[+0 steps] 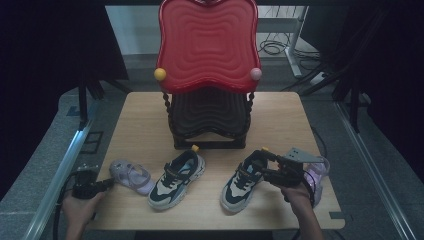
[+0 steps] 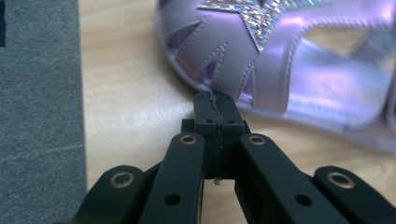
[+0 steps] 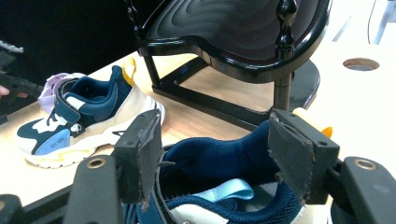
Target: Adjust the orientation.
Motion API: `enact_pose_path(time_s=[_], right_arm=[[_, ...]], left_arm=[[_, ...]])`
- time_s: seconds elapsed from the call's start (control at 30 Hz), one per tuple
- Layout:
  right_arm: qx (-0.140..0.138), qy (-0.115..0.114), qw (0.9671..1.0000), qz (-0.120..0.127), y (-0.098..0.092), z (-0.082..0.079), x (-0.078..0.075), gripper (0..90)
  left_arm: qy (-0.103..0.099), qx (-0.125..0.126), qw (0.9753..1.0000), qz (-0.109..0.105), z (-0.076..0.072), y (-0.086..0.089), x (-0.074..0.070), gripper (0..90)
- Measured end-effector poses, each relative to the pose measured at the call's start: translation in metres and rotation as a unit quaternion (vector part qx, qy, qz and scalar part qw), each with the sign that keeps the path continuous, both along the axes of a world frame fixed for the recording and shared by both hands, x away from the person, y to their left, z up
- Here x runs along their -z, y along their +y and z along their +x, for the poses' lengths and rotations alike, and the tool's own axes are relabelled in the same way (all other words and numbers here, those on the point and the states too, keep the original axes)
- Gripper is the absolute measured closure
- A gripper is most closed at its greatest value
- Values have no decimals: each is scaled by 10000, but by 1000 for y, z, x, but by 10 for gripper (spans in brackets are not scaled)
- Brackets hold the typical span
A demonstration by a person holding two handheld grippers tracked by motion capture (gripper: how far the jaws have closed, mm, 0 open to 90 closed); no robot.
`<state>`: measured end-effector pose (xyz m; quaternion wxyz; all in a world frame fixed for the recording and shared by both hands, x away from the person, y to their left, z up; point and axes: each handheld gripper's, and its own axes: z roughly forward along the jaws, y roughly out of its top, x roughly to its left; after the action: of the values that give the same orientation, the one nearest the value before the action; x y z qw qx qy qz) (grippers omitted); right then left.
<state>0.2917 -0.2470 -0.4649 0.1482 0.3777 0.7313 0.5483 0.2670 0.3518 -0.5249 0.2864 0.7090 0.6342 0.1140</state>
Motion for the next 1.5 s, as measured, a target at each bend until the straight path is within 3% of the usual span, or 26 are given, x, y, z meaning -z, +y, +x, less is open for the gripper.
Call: enact_pose_path(time_s=[0.3, 0.77, 1.13, 1.5], right_arm=[[11, 15, 10000, -5, -1, 0, 1, 356], [38, 18, 10000, -3, -3, 0, 1, 357], [95, 60, 9999, 6, -5, -1, 1, 357], [92, 93, 9999, -17, -4, 0, 2, 357]], left_arm=[[81, 96, 9999, -51, 17, 4, 0, 900], [-39, -51, 9998, -201, 22, 14, -5, 900], [60, 76, 9997, -235, 42, 5, -4, 900], [181, 385, 9989, -200, 62, -2, -5, 900]])
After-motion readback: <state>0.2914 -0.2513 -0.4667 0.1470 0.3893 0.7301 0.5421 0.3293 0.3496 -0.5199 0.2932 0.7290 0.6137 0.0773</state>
